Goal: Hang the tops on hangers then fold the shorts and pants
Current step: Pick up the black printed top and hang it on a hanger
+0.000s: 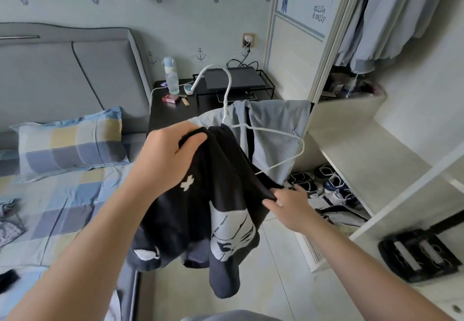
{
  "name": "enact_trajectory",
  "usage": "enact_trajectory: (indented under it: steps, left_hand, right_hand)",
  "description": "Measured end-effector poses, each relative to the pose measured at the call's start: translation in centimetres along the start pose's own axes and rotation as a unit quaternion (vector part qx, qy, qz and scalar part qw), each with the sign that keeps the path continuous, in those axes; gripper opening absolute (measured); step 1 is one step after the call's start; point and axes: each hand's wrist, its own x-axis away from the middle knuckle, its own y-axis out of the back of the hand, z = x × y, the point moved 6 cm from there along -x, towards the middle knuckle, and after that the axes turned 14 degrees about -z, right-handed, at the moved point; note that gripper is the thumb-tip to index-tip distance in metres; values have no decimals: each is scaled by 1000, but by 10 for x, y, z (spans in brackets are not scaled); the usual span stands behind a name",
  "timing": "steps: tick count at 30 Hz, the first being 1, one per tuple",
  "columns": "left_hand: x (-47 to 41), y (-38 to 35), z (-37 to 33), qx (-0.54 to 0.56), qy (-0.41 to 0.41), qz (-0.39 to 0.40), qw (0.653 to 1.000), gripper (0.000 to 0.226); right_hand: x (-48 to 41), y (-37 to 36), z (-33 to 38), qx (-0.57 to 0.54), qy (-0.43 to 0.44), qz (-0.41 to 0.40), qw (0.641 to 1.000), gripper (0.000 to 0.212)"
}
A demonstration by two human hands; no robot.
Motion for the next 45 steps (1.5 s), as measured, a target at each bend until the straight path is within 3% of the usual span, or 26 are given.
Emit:
enact_trajectory:
  steps: [3,5,8,11,14,18,20,21,24,29,32,34,37,40,45]
  left_hand:
    - [4,8,13,-16,-2,41,999,16]
    - [7,12,18,-13,3,67,998,27]
    - [7,19,22,-1,11,82,997,40]
    - [8,24,27,28,12,75,997,32]
    - [10,25,32,63,14,47,997,15]
    - [8,25,33,88,16,17,996,27]
    - [6,23,37,81,21,27,996,21]
    - [6,23,39,70,24,35,997,15]
    - [6,19,45,30,22,69,997,22]
    - [12,-3,45,-25,23,151,988,18]
    - [18,-22,32,-13,8,189,982,16]
    - [22,-37,20,-2,-9,202,979,17]
    - [23,-52,7,5,-32,193,981,14]
    - [20,-52,8,27,-45,185,981,14]
    - [6,-23,52,1,-25,145,989,16]
  right_hand:
    - [-8,18,-21,22,27,-34,999,19]
    - [-10,34,-26,-31,63,-65,995,14]
    - [-13,54,-32,-130,32,-88,987,10]
    - [-18,64,-34,-159,12,-106,982,17]
    - [-23,63,-33,-155,2,-88,984,23]
    - [-29,67,-30,-152,26,-118,981,18]
    - [-30,73,-27,-135,52,-149,978,10]
    - [-29,77,-25,-120,66,-171,976,17]
    - [-31,81,-29,-79,67,-205,973,12]
    - [-30,83,-27,-212,-11,-173,962,21]
    - [-25,90,5,-218,46,-161,962,33]
    - [-17,89,38,-235,94,-123,960,29]
    - [-10,86,77,-254,133,-92,954,14]
    - [-10,87,85,-304,115,-52,944,5]
    - [-13,107,61,-374,81,-22,924,16]
